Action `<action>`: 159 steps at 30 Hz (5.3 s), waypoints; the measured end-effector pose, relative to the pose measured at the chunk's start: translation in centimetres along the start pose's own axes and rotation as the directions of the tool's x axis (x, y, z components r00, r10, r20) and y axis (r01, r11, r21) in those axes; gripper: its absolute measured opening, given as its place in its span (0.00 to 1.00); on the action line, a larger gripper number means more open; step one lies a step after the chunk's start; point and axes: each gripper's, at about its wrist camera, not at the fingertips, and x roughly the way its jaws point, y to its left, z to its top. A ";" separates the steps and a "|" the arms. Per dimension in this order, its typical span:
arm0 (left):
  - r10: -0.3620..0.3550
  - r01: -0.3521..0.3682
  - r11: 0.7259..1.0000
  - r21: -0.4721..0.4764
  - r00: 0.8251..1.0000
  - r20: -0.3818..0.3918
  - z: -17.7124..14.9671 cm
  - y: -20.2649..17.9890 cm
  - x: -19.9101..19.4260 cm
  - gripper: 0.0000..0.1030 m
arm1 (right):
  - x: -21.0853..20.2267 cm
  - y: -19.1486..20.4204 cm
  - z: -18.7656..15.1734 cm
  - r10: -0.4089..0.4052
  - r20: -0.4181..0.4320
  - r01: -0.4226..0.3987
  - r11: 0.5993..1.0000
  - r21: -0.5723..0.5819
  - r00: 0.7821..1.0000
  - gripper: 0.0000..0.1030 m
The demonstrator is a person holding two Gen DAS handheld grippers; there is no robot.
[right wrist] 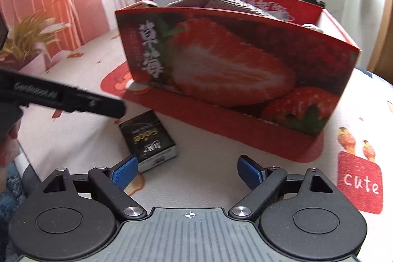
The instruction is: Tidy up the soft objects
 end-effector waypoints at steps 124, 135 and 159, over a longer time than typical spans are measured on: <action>0.324 -0.434 0.898 0.075 0.766 0.556 9.5 -17.5 -30.6 1.00 | -31.7 1.0 14.7 -0.238 0.512 0.186 0.971 0.151 0.826 1.00; 0.362 -0.459 0.888 0.037 0.745 0.560 3.7 -20.0 -34.4 1.00 | -36.2 6.5 11.3 -0.242 0.511 0.196 0.970 0.144 0.825 1.00; 0.417 -0.491 0.871 -0.027 0.709 0.568 3.3 -19.3 -35.6 1.00 | -36.5 7.8 10.4 -0.269 0.511 0.230 0.963 0.140 0.816 1.00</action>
